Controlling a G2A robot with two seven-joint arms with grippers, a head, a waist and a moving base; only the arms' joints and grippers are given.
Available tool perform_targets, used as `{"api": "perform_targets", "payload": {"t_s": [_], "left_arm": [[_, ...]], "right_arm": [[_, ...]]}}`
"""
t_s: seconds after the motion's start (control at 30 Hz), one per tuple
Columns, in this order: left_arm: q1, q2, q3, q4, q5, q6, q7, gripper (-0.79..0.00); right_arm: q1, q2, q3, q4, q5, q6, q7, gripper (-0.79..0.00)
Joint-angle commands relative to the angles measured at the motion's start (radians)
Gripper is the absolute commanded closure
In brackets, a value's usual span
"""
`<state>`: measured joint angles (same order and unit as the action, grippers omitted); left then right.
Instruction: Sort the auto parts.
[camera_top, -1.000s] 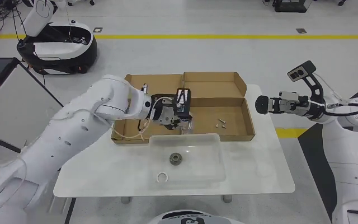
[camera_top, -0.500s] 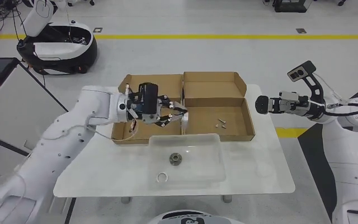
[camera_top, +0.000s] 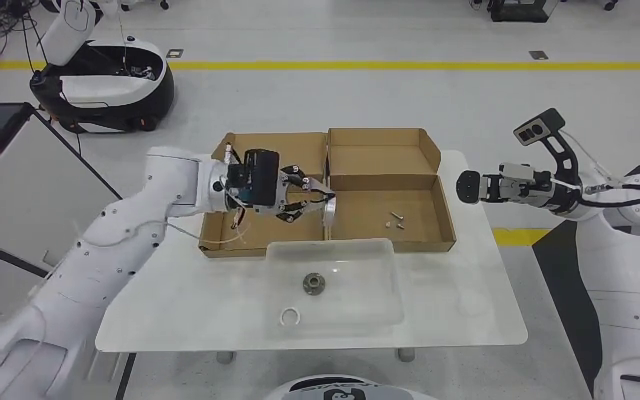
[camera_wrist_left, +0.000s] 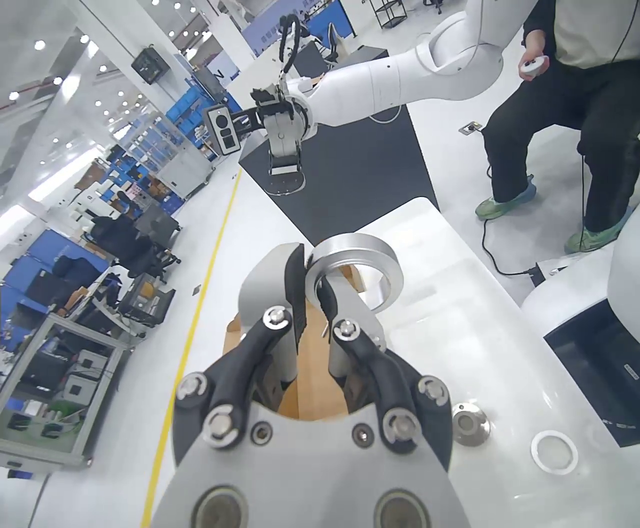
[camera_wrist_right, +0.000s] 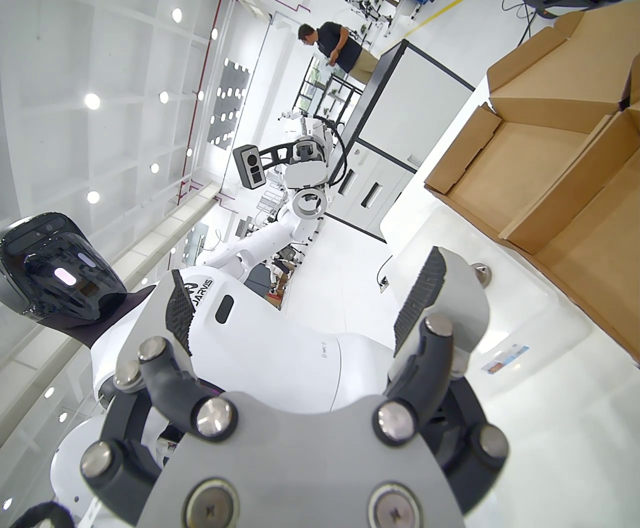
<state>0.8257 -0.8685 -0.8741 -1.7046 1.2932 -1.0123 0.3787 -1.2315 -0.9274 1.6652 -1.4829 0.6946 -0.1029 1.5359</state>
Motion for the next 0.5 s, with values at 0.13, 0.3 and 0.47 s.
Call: {"api": "perform_targets", "payload": {"t_s": [0.13, 0.3, 0.47], "left_arm": [[0.029, -0.003, -0.005, -0.022, -0.033, 0.043, 0.029, 0.0], [0.063, -0.017, -0.02, -0.034, -0.068, 0.086, 0.228, 0.0], [0.066, -0.037, -0.018, -0.035, -0.04, 0.126, 0.435, 0.0]], "right_arm": [[0.0, 0.0, 0.0, 0.0, 0.0, 0.0, 0.0, -0.785], [0.0, 0.0, 0.0, 0.0, 0.0, 0.0, 0.0, -0.785], [0.0, 0.0, 0.0, 0.0, 0.0, 0.0, 0.0, -0.785]]}}
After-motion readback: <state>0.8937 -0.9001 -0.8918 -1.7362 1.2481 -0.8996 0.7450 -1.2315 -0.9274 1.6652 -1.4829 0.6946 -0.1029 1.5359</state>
